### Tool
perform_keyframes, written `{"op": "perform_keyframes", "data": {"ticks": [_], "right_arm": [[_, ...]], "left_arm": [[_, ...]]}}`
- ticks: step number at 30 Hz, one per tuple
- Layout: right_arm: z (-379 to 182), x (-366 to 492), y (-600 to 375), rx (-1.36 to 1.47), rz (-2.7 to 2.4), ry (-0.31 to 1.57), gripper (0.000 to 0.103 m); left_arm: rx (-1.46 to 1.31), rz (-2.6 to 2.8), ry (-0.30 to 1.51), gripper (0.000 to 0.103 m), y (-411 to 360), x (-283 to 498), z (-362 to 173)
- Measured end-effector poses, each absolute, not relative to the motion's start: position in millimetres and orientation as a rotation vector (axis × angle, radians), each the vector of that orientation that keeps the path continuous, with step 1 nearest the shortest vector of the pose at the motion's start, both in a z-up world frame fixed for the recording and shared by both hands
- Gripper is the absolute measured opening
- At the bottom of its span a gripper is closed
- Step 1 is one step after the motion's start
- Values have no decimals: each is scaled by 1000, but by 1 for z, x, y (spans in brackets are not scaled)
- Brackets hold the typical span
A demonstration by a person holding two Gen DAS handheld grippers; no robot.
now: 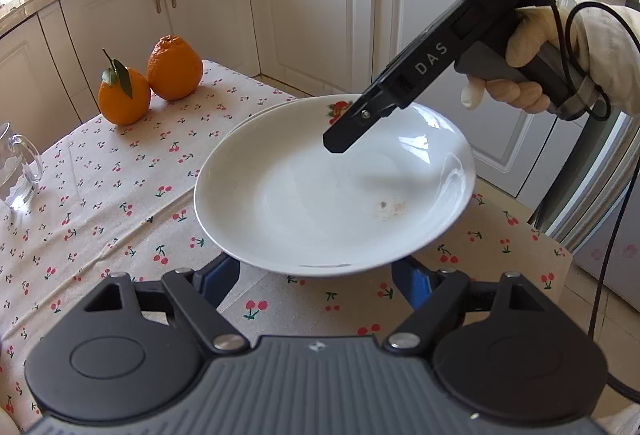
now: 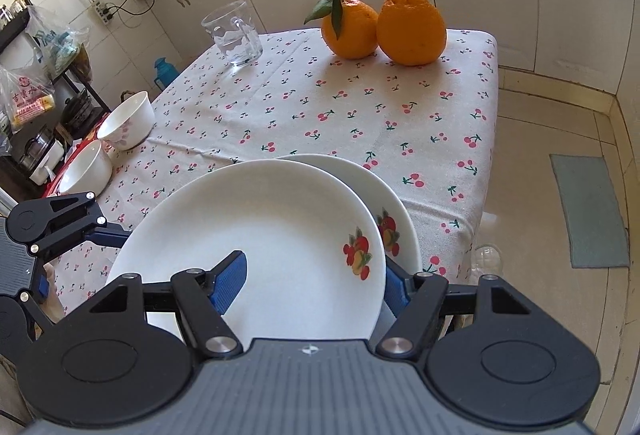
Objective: Organize plates and bowls
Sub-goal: 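Carry the plate with the right tool over the stacked white plates, then lower the held plate onto the stack and open the right tool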
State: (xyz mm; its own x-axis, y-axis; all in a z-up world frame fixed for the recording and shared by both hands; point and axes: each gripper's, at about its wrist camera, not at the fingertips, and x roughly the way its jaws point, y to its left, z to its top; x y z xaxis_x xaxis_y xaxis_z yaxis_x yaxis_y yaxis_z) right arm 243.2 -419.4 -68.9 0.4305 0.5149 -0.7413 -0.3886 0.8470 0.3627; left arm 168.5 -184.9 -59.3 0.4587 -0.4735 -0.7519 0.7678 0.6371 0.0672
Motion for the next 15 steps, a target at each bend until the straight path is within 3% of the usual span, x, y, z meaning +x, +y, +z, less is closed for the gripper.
{"op": "perform_keyframes", "data": {"ticks": [15], "right_arm": [[-58,226,-429,155,518,949,79]], "left_arm": [[426,-788,772,83,-184,169,-63]]}}
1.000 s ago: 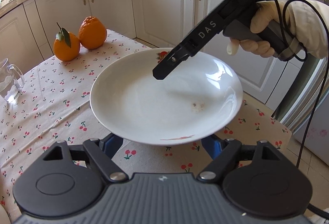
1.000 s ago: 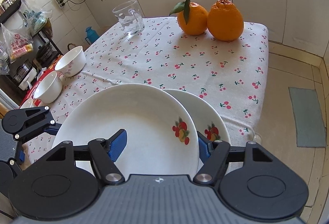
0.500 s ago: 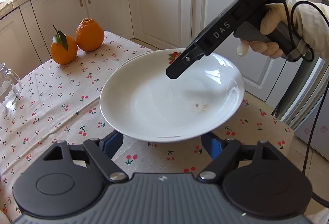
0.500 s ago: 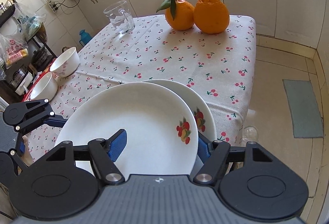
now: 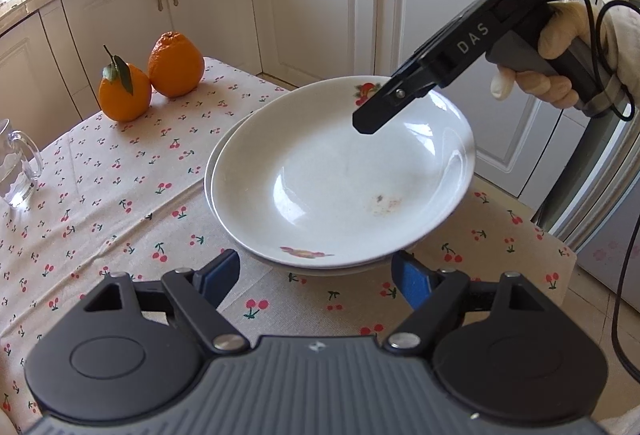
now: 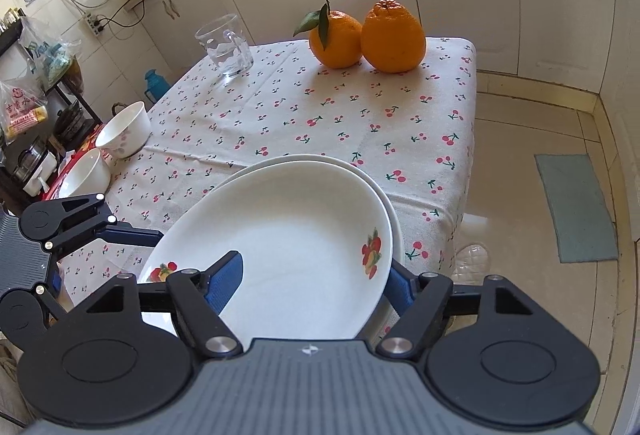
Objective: Organize plates and bowls
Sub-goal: 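Lower the held plate onto the stack and open the right tool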
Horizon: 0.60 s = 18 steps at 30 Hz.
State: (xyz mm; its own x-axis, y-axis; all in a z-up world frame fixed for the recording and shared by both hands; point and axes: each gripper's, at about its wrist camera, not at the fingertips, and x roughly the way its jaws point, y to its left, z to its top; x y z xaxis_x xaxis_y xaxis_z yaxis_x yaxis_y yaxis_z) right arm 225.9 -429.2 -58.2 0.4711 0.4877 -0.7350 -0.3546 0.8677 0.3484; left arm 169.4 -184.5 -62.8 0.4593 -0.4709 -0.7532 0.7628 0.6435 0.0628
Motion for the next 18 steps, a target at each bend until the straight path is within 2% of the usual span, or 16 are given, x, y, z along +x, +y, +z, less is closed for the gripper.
{"op": "perform_keyframes", "data": {"ticks": [9,18], "right_arm": [[-54,216,-427,136,481,949,79],[-54,212,-418,117,449,964,85]], "left_arm": [[412,-786,779,83,-182,171,-64],[415,-786,778,83,-181,169,-65]]}}
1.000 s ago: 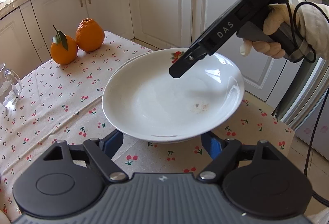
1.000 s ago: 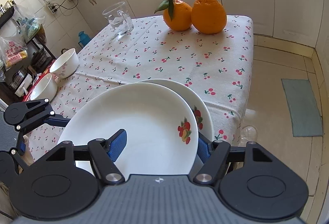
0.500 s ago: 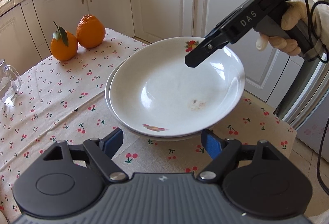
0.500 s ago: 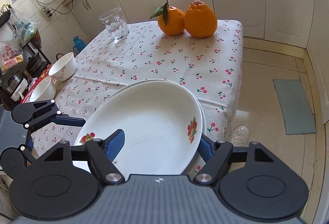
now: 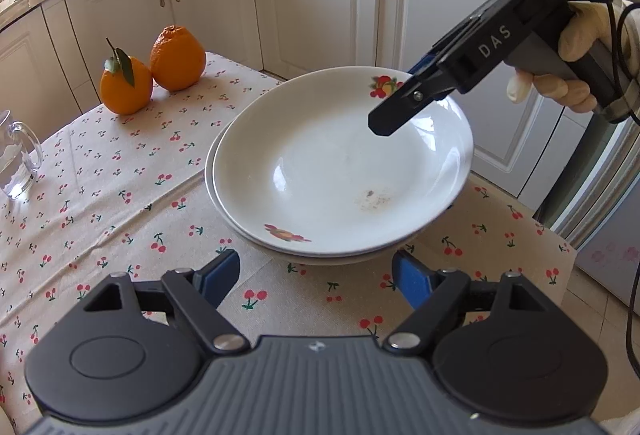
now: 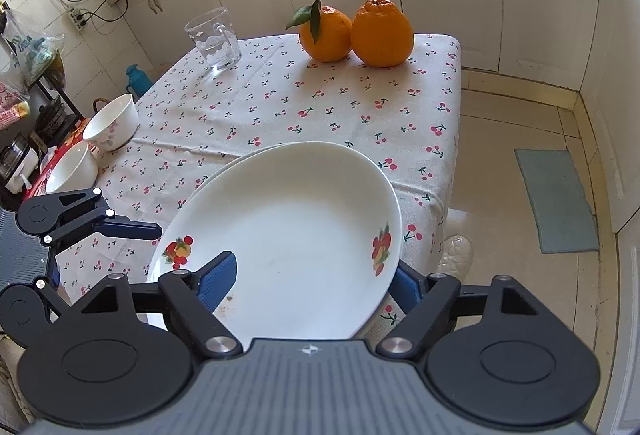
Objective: Organize plates and bowls
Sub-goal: 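Lower the held plate onto the stack and open the right tool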
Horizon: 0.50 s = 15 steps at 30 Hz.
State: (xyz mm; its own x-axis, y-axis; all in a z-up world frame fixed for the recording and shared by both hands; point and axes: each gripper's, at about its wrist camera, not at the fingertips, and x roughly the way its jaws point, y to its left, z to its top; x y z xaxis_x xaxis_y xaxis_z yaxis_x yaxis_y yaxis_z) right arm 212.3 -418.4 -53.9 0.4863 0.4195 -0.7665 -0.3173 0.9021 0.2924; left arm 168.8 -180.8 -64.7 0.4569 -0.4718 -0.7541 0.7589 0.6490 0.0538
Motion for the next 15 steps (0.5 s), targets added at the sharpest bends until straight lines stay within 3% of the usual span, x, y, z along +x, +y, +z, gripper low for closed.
{"op": "perform_keyframes", "data": {"ticks": [15], "right_arm": [[-58,195,-408,34,387,999,88]], "left_arm": [[414,-795,755,83,-177,155,-58]]}}
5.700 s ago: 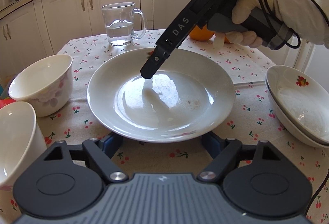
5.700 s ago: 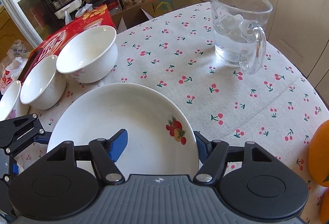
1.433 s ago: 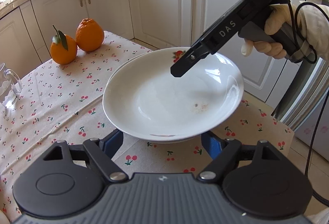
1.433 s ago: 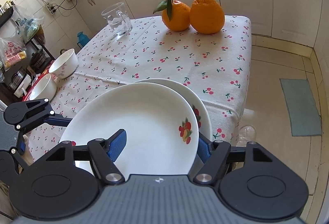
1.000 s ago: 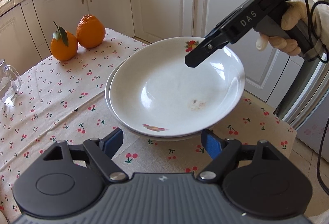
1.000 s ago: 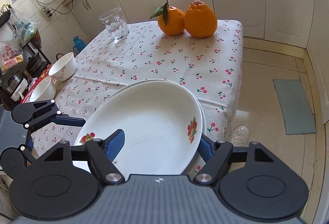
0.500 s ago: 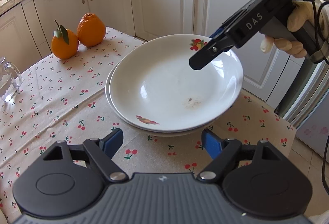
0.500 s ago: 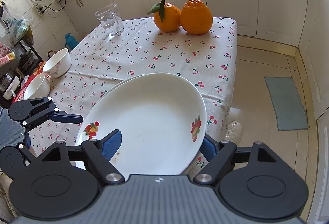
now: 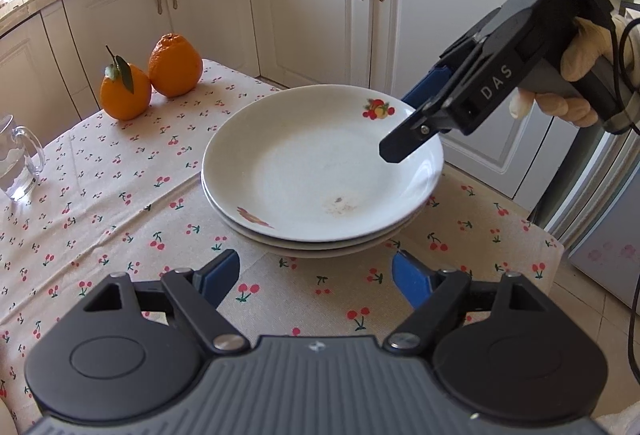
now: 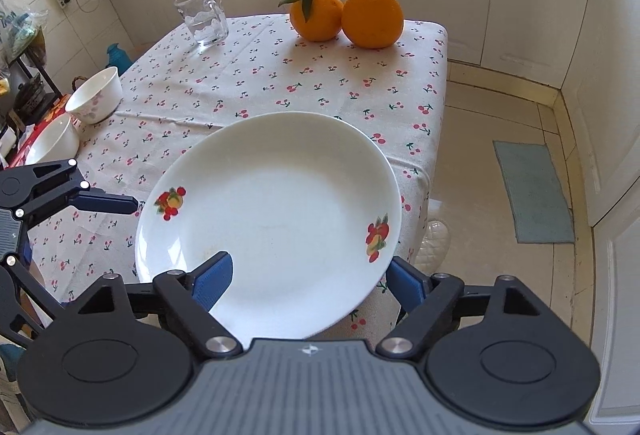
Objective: Organize plates and bowls
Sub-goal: 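Lower the held plate onto the stack and open the right tool, then move the right tool to the rim of a white bowl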
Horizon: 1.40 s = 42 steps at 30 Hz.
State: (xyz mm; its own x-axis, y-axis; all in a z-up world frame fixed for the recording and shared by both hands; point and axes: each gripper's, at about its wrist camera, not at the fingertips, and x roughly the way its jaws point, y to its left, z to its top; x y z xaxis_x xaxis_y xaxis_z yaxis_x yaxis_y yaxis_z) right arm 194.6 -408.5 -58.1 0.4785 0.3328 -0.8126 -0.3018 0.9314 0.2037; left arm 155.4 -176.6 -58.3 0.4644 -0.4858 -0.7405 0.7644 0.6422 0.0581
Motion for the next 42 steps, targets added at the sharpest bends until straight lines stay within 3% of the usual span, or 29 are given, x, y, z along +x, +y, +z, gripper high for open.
{"op": "perform_keyframes", "data": {"ticks": [4,7,23,42], "right_arm": [[-52,183,-401,16,381,967,92],[-39,172,-391,-23,340,905,103],[-1,122,-304,-113,273,728,103],[-13,93,-159,-222,463,683,103]], "left_arm": [[409,-790,744,84,-172,151,-55],[402,-784,731,84,-167,148,-52],[349,-676,656,85,-102,102,-26],[338,-437,632,85,43,39,-18]]}}
